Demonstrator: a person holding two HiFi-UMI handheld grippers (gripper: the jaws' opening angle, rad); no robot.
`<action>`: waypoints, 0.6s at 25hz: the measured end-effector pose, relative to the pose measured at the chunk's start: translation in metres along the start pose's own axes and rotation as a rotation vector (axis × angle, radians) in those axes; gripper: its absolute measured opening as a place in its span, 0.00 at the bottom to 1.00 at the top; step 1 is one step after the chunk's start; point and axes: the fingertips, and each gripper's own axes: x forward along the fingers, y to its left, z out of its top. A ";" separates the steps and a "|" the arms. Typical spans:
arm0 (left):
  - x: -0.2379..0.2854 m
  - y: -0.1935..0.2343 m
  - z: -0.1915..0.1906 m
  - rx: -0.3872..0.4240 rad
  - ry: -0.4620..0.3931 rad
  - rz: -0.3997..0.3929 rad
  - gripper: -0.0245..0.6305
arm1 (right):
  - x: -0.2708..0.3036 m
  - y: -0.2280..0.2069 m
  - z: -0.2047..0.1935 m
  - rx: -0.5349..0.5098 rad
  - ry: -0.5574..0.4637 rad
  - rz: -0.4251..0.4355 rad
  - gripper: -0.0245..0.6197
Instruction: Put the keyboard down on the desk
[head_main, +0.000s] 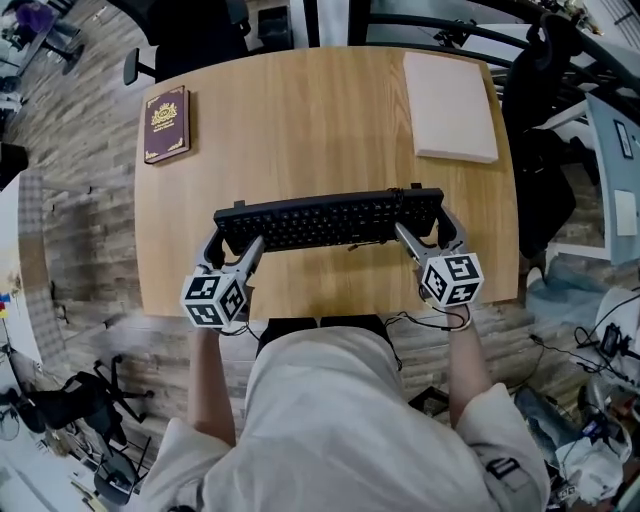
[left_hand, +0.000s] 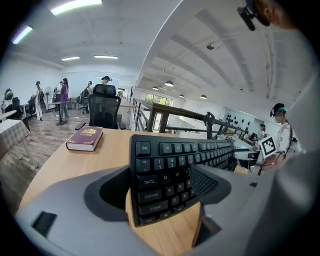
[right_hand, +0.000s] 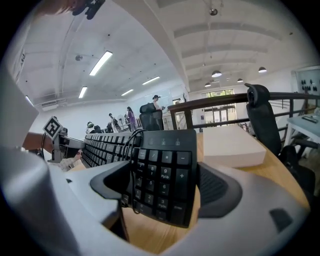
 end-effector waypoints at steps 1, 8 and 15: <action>0.000 0.000 -0.004 -0.004 0.008 0.003 0.62 | 0.002 -0.001 -0.004 0.006 0.010 0.004 0.69; 0.012 0.012 -0.041 -0.047 0.083 0.038 0.62 | 0.025 -0.004 -0.038 0.030 0.102 0.047 0.69; 0.021 0.009 -0.062 -0.067 0.128 0.050 0.62 | 0.024 -0.012 -0.065 0.067 0.174 0.045 0.68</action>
